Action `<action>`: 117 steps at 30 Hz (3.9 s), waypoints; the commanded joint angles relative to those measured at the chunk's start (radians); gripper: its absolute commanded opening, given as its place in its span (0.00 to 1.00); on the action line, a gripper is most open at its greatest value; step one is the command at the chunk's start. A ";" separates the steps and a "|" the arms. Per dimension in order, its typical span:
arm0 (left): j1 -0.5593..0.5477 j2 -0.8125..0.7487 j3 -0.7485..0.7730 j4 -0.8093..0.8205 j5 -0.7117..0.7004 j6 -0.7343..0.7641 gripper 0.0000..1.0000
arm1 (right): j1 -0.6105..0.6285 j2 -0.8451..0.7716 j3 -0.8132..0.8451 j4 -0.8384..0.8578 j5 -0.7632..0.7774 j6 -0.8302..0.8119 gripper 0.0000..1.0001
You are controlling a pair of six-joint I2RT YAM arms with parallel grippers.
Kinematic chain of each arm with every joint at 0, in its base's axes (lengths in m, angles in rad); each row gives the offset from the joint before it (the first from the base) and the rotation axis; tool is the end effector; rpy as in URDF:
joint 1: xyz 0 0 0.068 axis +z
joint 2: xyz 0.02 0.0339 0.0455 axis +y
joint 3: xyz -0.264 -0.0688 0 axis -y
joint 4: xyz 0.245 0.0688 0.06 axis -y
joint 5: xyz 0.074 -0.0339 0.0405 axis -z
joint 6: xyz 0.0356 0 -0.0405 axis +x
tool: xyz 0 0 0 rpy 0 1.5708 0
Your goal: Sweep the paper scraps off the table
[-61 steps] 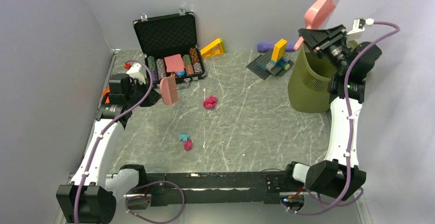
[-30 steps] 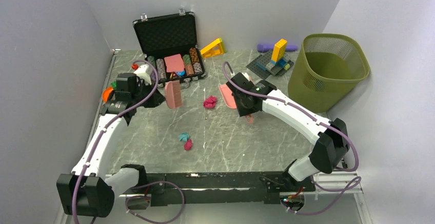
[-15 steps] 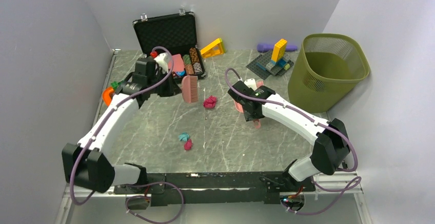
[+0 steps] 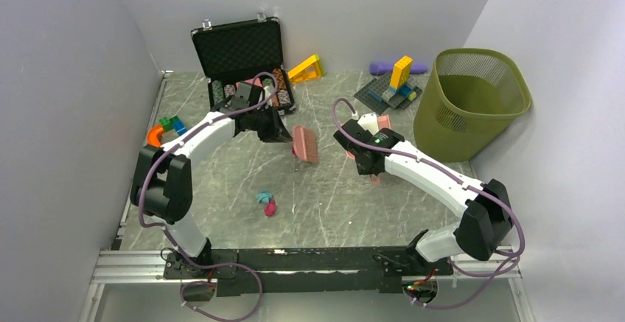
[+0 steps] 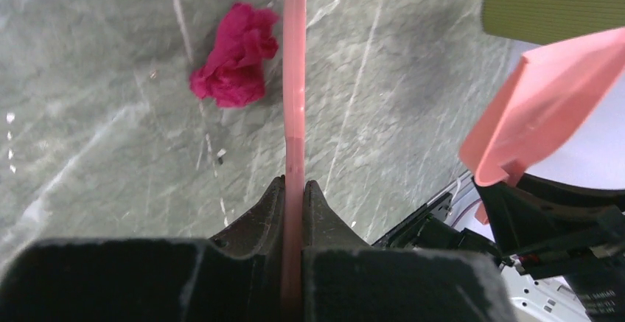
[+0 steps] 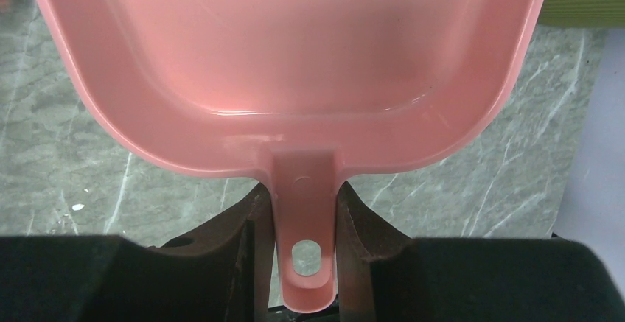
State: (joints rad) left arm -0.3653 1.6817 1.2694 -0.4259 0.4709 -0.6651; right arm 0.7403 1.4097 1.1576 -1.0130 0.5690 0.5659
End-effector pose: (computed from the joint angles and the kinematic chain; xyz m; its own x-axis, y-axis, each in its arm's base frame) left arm 0.3384 -0.1467 0.2541 -0.9177 -0.2378 -0.3181 0.0450 0.7336 -0.6781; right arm 0.2058 0.1620 0.2719 -0.8348 -0.1508 -0.5295 -0.0011 0.9622 -0.2723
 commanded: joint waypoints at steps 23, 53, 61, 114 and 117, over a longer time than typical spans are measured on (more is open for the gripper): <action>-0.003 -0.617 0.044 -0.898 -0.540 -0.107 0.00 | -0.001 -0.012 -0.063 0.147 -0.092 -0.071 0.00; -0.061 -0.553 -0.353 -0.416 -0.270 -0.330 0.00 | 0.000 -0.046 -0.084 0.147 -0.146 -0.072 0.00; -0.060 -0.414 -0.186 -0.404 -0.371 -0.313 0.00 | 0.001 -0.053 -0.063 0.108 -0.207 -0.088 0.00; -0.119 0.176 0.404 -0.620 -0.244 0.709 0.00 | 0.249 0.435 0.134 -0.031 -0.667 -0.181 0.00; -0.134 0.177 0.389 -0.636 -0.204 0.701 0.00 | 0.219 0.470 0.151 0.001 -0.666 -0.192 0.00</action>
State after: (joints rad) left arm -0.4736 1.8397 1.6516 -0.9878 0.1219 0.0269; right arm 0.9966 1.8412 1.2652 -1.0615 -0.1192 0.4088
